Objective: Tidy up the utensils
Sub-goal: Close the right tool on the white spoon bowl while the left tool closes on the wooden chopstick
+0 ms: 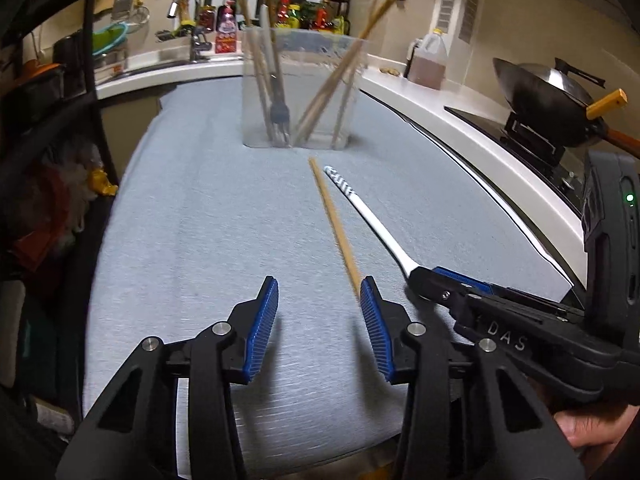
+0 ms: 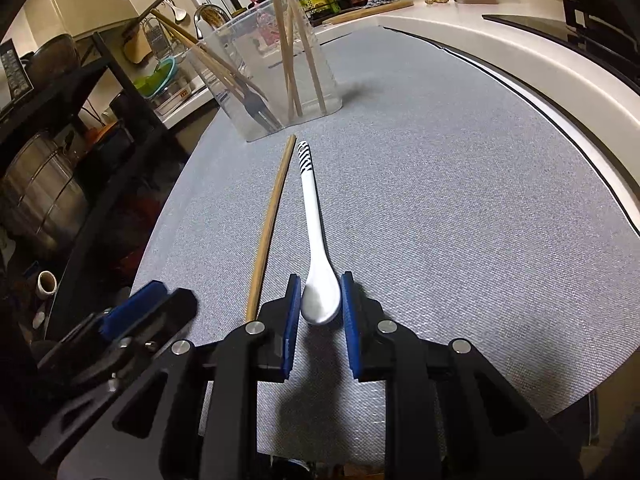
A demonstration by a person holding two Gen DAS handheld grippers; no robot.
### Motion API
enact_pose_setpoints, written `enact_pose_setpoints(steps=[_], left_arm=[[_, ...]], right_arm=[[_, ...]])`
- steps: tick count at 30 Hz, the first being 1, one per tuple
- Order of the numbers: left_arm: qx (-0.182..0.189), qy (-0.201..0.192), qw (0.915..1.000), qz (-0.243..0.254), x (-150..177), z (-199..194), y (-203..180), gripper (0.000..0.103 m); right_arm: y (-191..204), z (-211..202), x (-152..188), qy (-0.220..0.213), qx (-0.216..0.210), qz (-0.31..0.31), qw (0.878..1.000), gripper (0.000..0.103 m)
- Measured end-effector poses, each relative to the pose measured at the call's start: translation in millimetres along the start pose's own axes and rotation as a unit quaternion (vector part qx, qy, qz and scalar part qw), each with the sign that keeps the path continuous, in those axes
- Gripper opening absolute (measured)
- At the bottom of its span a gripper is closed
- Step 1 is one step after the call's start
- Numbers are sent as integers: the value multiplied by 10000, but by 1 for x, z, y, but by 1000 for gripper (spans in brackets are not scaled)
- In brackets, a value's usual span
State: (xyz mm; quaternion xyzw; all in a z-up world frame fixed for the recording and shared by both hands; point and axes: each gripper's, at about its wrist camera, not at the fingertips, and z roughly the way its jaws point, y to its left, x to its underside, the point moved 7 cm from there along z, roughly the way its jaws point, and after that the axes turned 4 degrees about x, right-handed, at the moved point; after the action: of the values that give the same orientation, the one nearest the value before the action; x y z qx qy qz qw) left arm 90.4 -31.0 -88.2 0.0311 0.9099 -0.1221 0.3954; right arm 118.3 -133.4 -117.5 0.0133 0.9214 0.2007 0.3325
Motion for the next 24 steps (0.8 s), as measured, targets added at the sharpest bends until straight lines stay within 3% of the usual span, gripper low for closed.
enact_pose_setpoints(steps=[7, 10, 12, 17, 24], left_arm=[[-27, 330, 9991, 284, 10, 24, -22, 35], [-295, 363, 9977, 483, 13, 26, -22, 24], [-420, 352, 9973, 492, 13, 23, -16, 7], [-729, 291, 9968, 174, 15, 10, 12, 6], [-737, 277, 9969, 71, 16, 7, 24, 6]], right_arm=[[-24, -7, -4, -87, 38, 78, 9999, 20], [-30, -8, -4, -92, 9, 110, 9999, 20], [-31, -9, -4, -88, -9, 120, 9999, 20], [-29, -11, -1, -86, -48, 161, 9998, 22], [-33, -12, 0, -96, -171, 389, 9990, 24]])
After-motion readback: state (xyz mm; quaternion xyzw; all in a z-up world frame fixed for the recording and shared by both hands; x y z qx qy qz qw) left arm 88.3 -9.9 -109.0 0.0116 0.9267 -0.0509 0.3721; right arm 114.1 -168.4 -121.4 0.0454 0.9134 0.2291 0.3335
